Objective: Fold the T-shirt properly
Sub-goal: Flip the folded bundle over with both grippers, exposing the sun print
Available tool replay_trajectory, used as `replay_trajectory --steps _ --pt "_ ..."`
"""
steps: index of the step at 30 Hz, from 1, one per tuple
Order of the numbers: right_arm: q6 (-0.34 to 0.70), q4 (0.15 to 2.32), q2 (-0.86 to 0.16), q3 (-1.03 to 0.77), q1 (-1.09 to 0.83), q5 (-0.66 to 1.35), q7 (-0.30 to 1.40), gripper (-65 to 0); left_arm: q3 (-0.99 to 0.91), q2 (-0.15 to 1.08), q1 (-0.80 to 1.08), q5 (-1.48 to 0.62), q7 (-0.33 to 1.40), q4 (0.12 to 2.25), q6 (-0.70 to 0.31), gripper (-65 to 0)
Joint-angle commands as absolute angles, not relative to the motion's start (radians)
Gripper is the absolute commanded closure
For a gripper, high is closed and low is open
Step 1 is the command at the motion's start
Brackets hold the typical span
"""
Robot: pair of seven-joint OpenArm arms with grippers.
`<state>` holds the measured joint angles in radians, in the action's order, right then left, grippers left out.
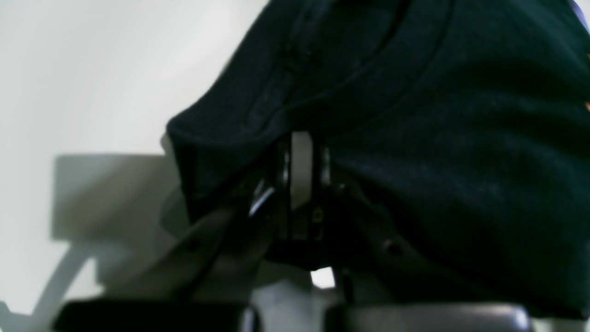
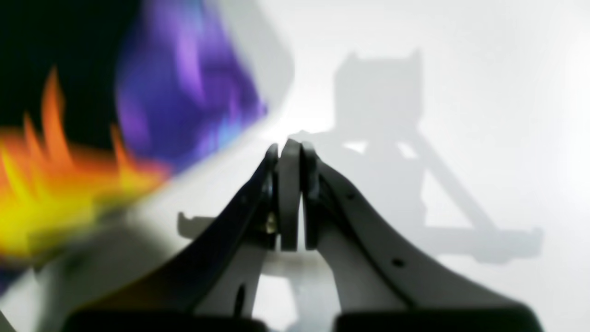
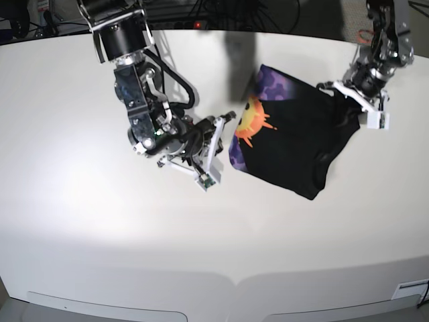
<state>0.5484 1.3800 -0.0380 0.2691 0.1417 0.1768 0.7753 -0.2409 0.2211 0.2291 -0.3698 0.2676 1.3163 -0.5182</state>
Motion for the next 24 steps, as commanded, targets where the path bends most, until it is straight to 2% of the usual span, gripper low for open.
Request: replay_trajectory --steps 1,7,11,18,24 --pt "0.563 1.397 -0.035 0.268 0.15 0.184 0.764 0.0 -0.241 0.23 0.207 -0.303 0.335 1.286 -0.471 0.0" --pt "0.621 1.402 -0.031 0.268 0.1 0.179 0.764 0.0 -0.24 0.226 0.03 -0.287 0.329 1.14 -0.471 0.0" --pt "0.62 1.433 -0.031 0.245 0.107 0.136 0.713 0.0 -0.241 0.241 -0.023 -0.293 0.455 1.148 -0.512 0.0" --pt "0.543 1.433 -0.027 0.187 0.226 0.141 0.636 0.0 -0.241 0.3 0.074 -0.513 0.53 1.383 -0.548 0.0" --pt "0.493 1.357 0.025 0.188 0.347 0.127 0.588 0.0 -0.241 0.357 0.208 -0.546 0.519 1.542 -0.547 0.0"
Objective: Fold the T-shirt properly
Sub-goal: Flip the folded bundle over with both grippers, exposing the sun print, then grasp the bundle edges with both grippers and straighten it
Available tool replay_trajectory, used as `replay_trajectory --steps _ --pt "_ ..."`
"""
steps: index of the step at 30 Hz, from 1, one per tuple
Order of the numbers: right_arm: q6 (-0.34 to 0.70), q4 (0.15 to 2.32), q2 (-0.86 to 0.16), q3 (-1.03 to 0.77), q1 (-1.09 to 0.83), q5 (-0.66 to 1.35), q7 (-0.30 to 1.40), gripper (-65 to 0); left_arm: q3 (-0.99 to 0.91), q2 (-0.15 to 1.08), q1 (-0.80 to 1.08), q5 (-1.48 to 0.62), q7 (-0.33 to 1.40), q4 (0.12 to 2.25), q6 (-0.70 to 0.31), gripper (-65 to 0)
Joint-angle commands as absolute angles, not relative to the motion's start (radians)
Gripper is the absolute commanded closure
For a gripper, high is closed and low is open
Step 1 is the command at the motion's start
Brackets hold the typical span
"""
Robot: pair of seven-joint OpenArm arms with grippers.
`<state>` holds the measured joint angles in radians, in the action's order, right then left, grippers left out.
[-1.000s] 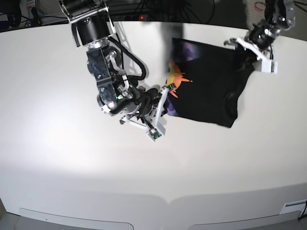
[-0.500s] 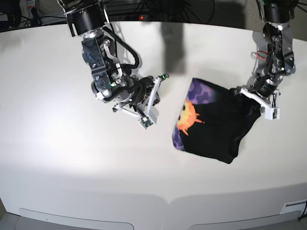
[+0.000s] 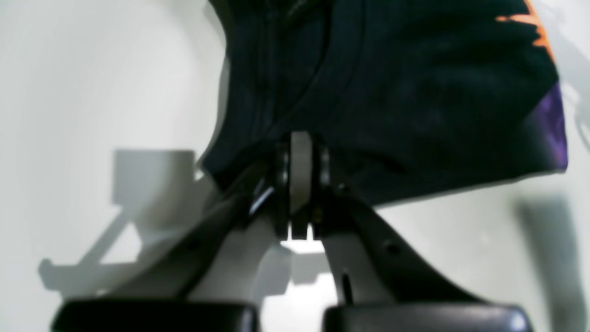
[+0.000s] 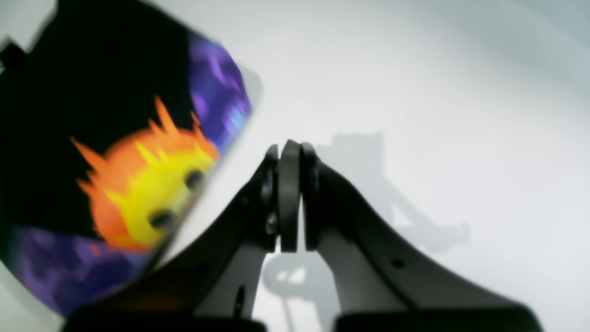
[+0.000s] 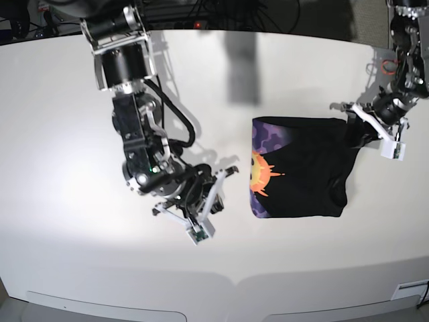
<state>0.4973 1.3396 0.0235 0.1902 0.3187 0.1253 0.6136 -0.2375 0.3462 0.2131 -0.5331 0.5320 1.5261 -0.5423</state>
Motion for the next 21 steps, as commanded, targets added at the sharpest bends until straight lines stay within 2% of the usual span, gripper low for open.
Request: replay_trajectory --steps 1,6,10,15,21 --pt "0.493 1.327 0.039 0.188 0.364 0.118 0.587 0.0 -0.242 0.366 0.228 -0.564 0.518 1.551 -0.547 0.0" --pt "0.488 1.161 0.1 0.188 0.428 -0.001 0.49 0.0 -0.242 0.384 0.328 -0.596 0.463 1.552 -0.546 0.0" --pt "0.407 1.06 0.135 0.188 0.472 -0.071 0.384 0.0 -0.242 0.381 0.392 -0.596 0.385 1.551 -0.546 0.0" --pt "0.363 0.916 0.157 0.188 0.539 -0.136 0.271 0.0 -0.24 0.36 0.398 -0.596 0.381 1.551 -0.546 0.0" --pt "0.355 0.723 0.157 0.192 0.646 -0.123 0.236 0.0 -0.24 0.311 0.377 -0.558 0.352 1.55 -0.546 0.0"
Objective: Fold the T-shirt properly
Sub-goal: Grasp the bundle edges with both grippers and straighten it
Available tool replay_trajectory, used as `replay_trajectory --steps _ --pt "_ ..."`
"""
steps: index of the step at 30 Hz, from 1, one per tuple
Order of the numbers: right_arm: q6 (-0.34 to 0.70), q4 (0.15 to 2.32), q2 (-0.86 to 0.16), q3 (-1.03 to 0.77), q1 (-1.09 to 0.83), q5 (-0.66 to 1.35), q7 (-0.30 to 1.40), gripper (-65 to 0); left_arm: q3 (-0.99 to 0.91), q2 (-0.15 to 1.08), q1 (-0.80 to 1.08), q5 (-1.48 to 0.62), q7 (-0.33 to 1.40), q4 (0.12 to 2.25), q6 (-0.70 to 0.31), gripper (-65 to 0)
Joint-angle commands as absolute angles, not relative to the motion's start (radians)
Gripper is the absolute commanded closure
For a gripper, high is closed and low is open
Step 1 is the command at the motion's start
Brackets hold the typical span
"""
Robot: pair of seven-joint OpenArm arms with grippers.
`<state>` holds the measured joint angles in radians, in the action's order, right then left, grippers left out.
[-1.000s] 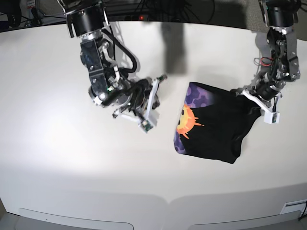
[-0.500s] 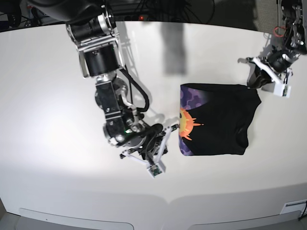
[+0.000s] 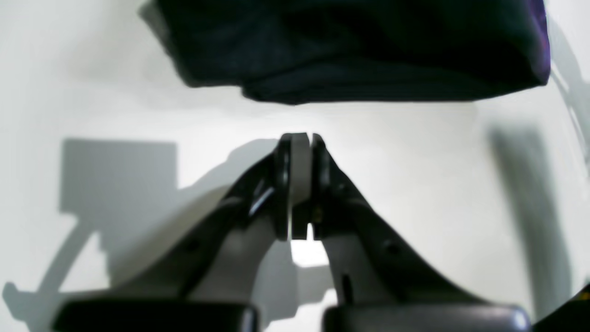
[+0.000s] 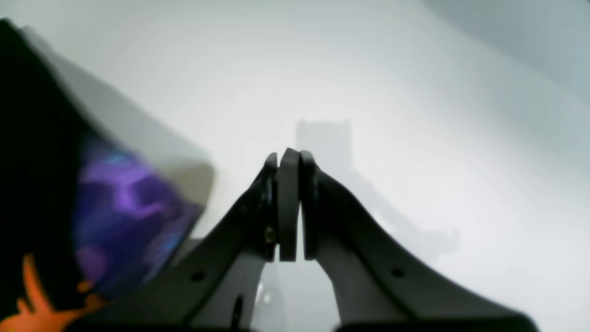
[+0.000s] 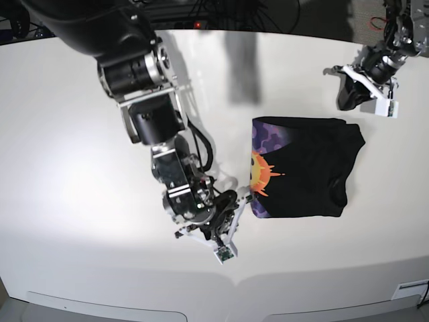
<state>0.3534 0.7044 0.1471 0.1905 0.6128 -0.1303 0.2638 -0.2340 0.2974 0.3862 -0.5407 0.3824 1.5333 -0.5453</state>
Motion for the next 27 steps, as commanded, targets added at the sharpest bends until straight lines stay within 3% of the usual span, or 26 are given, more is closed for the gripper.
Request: replay_trajectory --steps 1,4,15,27 --pt "0.359 0.694 0.157 0.192 0.657 -0.124 0.241 0.0 -0.24 0.302 0.366 -0.523 0.341 1.548 -0.538 0.0" --pt "0.449 0.654 0.157 0.192 0.661 -0.123 0.268 0.0 -0.24 0.27 0.317 -0.452 0.334 1.52 -0.484 0.0" --pt "0.698 0.646 0.157 0.192 0.619 -0.12 0.348 0.0 -0.24 0.242 0.044 -0.337 0.335 1.165 -0.483 0.0" --pt "0.698 0.776 0.157 0.255 0.471 -0.045 0.483 0.0 -0.24 0.242 -0.067 -0.34 0.313 1.132 -0.528 0.0"
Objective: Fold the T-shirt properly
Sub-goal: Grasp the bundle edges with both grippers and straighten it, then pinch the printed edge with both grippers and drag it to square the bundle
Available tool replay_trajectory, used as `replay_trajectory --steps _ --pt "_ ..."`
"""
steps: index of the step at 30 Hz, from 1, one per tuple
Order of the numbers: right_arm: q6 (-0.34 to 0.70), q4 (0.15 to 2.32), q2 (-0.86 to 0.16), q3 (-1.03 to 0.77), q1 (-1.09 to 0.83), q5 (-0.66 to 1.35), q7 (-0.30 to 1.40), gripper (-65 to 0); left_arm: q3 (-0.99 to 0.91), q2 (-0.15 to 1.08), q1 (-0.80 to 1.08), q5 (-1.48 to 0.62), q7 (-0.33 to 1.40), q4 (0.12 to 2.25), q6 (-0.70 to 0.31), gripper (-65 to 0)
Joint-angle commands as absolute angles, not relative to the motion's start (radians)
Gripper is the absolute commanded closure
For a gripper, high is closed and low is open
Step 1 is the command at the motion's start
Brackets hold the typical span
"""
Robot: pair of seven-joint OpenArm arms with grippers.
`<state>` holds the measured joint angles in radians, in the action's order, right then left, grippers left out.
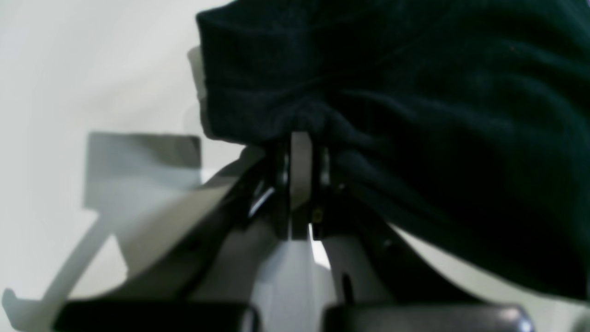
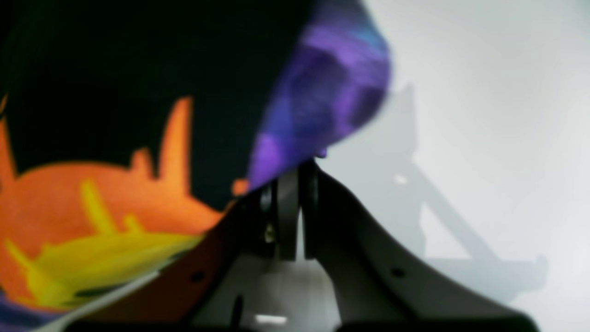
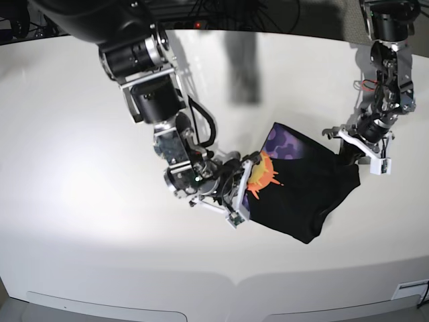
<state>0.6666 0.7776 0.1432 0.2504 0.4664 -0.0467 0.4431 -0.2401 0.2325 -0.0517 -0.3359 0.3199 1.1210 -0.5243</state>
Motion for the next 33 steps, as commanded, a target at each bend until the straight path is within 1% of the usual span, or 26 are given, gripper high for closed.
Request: replay_trajectory --steps 1,5,10,13,18,21,24,27,30,33 --pt "0.698 0.816 0.157 0.278 0.445 -0.04 0.507 0.0 -0.24 0.242 -0.07 -0.34 0.313 1.132 -0.528 0.0" --pt "0.698 1.03 0.157 0.353 0.32 -0.041 0.599 0.0 -0.24 0.242 -0.072 -0.34 0.313 1.132 -0.528 0.0" --pt "0.698 1.33 0.157 0.356 0.171 -0.013 0.719 0.0 -0.24 0.256 -0.069 -0.34 0.318 1.132 -0.528 0.0" --pt "0.698 1.46 0.141 0.336 0.093 0.044 0.731 0.0 -0.24 0.272 -0.069 -0.34 0.326 1.132 -0.528 0.0" --pt "0.698 1.645 0.081 0.246 -0.002 0.05 0.721 0.0 -0.24 0.305 -0.07 -0.341 0.327 1.132 -0.528 0.0" --pt "0.698 1.693 0.078 0.151 -0.023 0.065 0.719 0.0 -0.24 0.315 -0.069 -0.341 0.328 1.132 -0.528 0.0" --pt "0.698 1.694 0.078 0.066 -0.023 0.064 0.694 0.0 -0.24 0.319 -0.069 -0.341 0.337 1.132 -0.528 0.0" --pt "0.698 1.693 0.078 0.006 -0.022 0.063 0.582 0.0 -0.24 0.319 -0.068 -0.35 0.411 1.132 -0.528 0.0" --pt "0.698 1.674 0.08 -0.006 -0.022 0.063 0.512 0.0 -0.241 0.319 -0.055 -0.373 0.498 1.132 -0.528 0.0" --pt "0.698 1.621 0.109 -0.006 -0.018 0.023 0.427 0.0 -0.241 0.319 -0.017 -0.379 0.496 1.132 -0.528 0.0"
